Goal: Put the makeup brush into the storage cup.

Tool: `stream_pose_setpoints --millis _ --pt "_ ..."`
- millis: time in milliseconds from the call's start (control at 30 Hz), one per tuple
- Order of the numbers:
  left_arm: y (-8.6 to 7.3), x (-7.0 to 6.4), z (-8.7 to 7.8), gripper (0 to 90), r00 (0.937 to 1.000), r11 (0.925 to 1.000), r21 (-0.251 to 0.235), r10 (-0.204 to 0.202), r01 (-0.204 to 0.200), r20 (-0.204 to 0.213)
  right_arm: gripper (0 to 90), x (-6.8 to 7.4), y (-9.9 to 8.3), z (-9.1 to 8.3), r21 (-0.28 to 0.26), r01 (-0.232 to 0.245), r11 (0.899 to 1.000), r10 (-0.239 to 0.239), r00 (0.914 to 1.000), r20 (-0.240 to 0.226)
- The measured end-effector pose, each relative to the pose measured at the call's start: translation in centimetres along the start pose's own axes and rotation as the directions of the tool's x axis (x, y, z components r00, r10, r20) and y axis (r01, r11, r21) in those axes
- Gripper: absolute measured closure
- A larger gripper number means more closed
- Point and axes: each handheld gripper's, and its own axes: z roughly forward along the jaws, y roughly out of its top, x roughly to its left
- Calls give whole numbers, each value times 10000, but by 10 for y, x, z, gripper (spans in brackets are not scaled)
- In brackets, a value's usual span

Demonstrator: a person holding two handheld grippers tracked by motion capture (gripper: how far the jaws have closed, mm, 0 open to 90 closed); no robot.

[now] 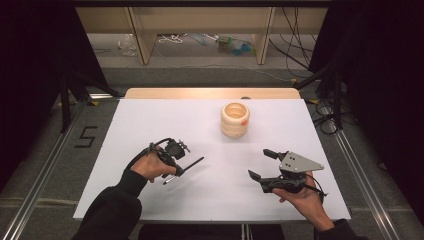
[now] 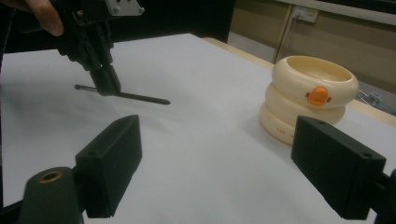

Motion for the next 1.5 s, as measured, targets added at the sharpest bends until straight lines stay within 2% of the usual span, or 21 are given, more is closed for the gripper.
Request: stream_pose_setpoints --millis 233,433,533,667,700,800,833,900,933,967,1033,1067,1133,1167,1200,1233,1267,1300,1333,1433,1500 --pt "7 -11 -2 838 9995 9996 -106 262 -260 149 171 7 2 5 172 569 9982 -567 9983 -142" --pt "15 -20 1 838 9976 9981 -58 622 -621 309 158 20 6 14 266 1405 9897 -1393 9893 -424" --pt "18 -25 2 838 9969 9977 -68 678 -676 405 158 28 7 20 405 2125 9763 -2097 9757 -642" --pt "19 -25 2 838 9962 9970 -10 768 -768 407 158 32 7 25 521 2526 9662 -2484 9658 -747" --pt "19 -27 3 838 9966 9974 -29 718 -718 412 158 36 9 28 593 2847 9568 -2792 9563 -873" --pt "19 -28 2 838 9959 9969 25 788 -790 437 159 39 9 31 668 3129 9474 -3064 9474 -921" --pt "20 -30 2 837 9944 9953 60 958 -962 447 162 43 10 35 753 3434 9362 -3348 9362 -1067" --pt "22 -33 1 837 9937 9945 79 1036 -1040 434 169 46 10 38 822 3715 9248 -3616 9254 -1136" --pt "22 -33 1 838 9937 9945 79 1036 -1040 434 169 46 10 38 822 3715 9248 -3616 9254 -1136" --pt "25 -36 1 838 9918 9925 161 1200 -1208 446 176 50 11 43 857 4070 9094 -3954 9099 -1250" --pt "27 -37 1 838 9914 9923 119 1227 -1234 444 178 50 11 44 889 4153 9053 -4027 9059 -1311" --pt "28 -38 2 838 9909 9918 136 1265 -1272 470 192 53 11 48 870 4367 8954 -4217 8944 -1489" --pt "31 -38 1 838 9883 9889 233 1454 -1466 457 198 54 12 49 876 4454 8911 -4289 8893 -1588" --pt "33 -40 1 838 9862 9869 313 1565 -1583 531 199 55 12 52 922 4701 8778 -4533 8773 -1579" --pt "33 -40 1 838 9862 9869 313 1565 -1583 531 199 55 12 52 922 4701 8778 -4533 8773 -1579" --pt "34 -42 1 838 9855 9863 304 1601 -1620 566 204 57 12 55 985 4926 8647 -4745 8653 -1615" --pt "34 -42 1 838 9855 9863 304 1601 -1620 566 204 57 12 55 985 4926 8647 -4745 8653 -1615" --pt "35 -44 1 838 9834 9841 351 1718 -1740 581 208 59 12 59 1024 5133 8521 -4925 8526 -1748" --pt "35 -44 1 838 9834 9841 351 1718 -1740 581 208 59 12 59 1024 5133 8521 -4925 8526 -1748" --pt "35 -47 0 838 9821 9829 352 1786 -1809 601 222 63 12 65 1133 5392 8345 -5137 8357 -1940" --pt "35 -48 0 838 9812 9820 408 1819 -1847 641 222 63 12 66 1153 5471 8291 -5213 8309 -1947"
